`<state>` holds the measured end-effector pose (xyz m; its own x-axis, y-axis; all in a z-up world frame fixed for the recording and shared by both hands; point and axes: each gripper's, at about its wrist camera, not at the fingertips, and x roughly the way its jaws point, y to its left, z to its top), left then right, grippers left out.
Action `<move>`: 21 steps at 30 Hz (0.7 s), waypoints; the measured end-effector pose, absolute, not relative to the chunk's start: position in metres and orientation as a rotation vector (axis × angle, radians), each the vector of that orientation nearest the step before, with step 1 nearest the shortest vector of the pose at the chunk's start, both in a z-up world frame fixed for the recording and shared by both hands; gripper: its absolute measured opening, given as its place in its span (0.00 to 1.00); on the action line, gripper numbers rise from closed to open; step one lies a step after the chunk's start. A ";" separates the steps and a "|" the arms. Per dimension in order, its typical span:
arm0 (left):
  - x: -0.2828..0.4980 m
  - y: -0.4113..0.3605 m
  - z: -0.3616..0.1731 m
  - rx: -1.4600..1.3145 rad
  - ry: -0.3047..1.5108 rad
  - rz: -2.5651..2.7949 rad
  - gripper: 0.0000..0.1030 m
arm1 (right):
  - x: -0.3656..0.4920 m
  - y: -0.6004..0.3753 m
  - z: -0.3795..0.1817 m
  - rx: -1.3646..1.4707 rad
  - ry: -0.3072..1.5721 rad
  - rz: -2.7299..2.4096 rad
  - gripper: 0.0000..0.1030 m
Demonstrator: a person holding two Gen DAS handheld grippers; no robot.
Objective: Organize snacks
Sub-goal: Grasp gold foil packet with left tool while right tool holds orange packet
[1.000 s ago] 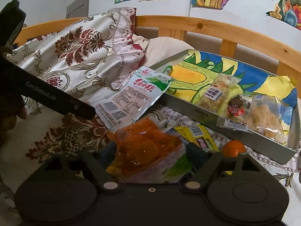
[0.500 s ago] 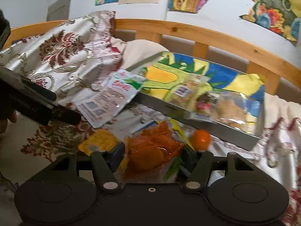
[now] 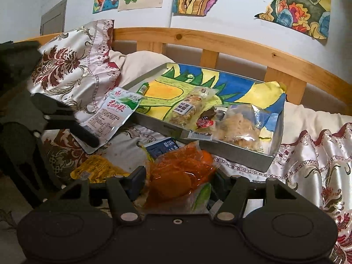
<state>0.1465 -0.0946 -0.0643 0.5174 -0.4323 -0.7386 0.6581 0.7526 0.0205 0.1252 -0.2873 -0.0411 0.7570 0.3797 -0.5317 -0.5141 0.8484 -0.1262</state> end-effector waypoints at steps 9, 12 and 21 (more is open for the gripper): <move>0.170 -0.115 -0.074 0.406 0.885 -0.845 0.99 | 0.131 -0.292 -0.047 -0.244 0.543 0.505 0.65; 0.173 -0.113 -0.075 0.395 0.900 -0.861 0.94 | 0.134 -0.296 -0.047 -0.211 0.558 0.511 0.65; 0.170 -0.107 -0.065 0.424 0.912 -0.836 0.62 | 0.133 -0.293 -0.046 -0.230 0.553 0.513 0.65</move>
